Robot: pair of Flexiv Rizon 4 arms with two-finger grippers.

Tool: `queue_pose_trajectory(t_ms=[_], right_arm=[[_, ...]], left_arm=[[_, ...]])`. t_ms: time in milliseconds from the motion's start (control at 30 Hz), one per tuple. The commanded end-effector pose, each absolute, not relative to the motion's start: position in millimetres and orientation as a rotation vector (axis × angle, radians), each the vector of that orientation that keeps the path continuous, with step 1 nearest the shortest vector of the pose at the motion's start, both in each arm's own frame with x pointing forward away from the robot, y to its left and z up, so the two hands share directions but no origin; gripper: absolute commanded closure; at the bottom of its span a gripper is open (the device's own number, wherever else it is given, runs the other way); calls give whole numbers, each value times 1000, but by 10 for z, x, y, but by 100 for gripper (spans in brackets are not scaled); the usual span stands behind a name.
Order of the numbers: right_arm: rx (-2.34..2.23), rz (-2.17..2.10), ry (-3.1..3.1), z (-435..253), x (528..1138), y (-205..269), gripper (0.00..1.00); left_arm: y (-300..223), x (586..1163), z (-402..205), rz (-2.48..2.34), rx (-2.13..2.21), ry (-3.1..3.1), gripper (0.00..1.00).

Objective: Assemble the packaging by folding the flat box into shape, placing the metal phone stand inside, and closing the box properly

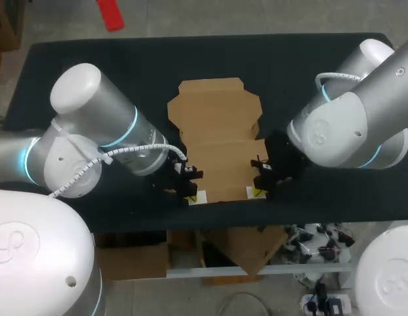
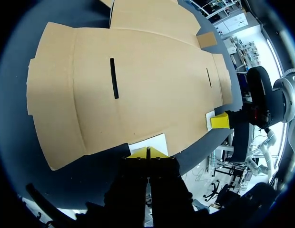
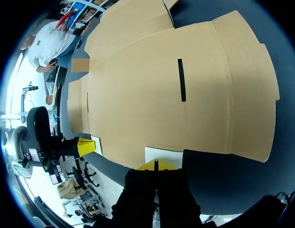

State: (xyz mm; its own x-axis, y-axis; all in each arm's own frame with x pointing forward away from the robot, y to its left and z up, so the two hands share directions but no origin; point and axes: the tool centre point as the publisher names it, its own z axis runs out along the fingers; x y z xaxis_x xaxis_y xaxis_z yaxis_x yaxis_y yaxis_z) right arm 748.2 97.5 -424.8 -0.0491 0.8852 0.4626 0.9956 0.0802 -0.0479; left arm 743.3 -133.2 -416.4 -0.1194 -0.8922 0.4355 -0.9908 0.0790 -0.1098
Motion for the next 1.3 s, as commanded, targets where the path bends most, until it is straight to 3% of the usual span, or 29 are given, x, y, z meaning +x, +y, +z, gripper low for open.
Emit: queue_pose_trajectory(t_ms=[33,1300], right_arm=[[-1886,-382,-2007,-4316,7469,1007,100],[-1884,-763,-1853,-3801,7371,379,100]], left_arm=[[-1434,7411,-4271,543,1948,-2128,100],[-1052,7258,-3750,703,2018,-2113,100]])
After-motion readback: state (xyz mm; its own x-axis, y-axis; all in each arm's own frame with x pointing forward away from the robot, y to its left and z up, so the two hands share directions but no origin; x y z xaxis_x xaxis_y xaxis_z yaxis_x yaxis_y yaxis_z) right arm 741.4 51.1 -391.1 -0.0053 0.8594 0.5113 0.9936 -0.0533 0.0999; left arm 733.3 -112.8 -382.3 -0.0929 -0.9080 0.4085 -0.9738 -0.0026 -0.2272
